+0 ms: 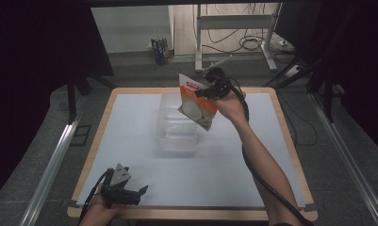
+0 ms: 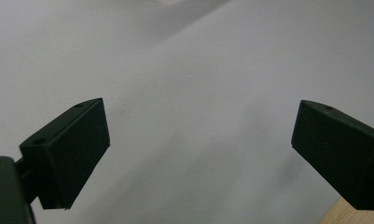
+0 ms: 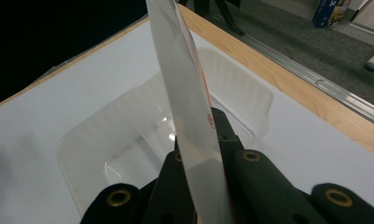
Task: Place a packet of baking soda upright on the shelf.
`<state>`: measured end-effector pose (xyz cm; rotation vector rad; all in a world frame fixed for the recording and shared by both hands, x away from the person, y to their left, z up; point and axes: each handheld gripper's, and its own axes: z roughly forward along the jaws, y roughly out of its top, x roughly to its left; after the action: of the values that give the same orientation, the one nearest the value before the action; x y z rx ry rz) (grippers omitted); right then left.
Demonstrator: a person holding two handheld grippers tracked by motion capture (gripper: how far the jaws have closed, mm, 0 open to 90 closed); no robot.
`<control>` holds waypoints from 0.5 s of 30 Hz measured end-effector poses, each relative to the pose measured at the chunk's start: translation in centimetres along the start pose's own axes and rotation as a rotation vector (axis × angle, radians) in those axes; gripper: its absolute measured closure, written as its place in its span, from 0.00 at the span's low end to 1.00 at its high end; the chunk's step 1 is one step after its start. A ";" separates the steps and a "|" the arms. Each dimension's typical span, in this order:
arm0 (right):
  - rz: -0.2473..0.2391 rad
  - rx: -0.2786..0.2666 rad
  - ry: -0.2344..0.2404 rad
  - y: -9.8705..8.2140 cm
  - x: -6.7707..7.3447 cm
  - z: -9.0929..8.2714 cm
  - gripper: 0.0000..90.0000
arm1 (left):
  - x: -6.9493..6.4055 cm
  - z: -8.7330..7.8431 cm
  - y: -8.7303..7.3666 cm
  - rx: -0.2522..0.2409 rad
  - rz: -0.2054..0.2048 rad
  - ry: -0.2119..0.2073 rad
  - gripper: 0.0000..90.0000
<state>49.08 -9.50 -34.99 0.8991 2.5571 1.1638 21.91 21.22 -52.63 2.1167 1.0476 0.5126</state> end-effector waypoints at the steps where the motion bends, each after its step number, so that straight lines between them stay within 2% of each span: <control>1: -0.004 0.001 0.001 0.3 0.1 0.3 0.99 | 0.0 0.0 0.0 0.000 0.000 -0.001 0.05; 15: -0.036 0.022 0.010 2.3 1.3 3.1 0.99 | 0.0 0.0 0.0 0.004 0.002 0.001 0.05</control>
<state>50.39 -5.62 -35.30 0.8505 2.5873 1.1353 21.92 21.17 -52.66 2.1215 1.0484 0.5133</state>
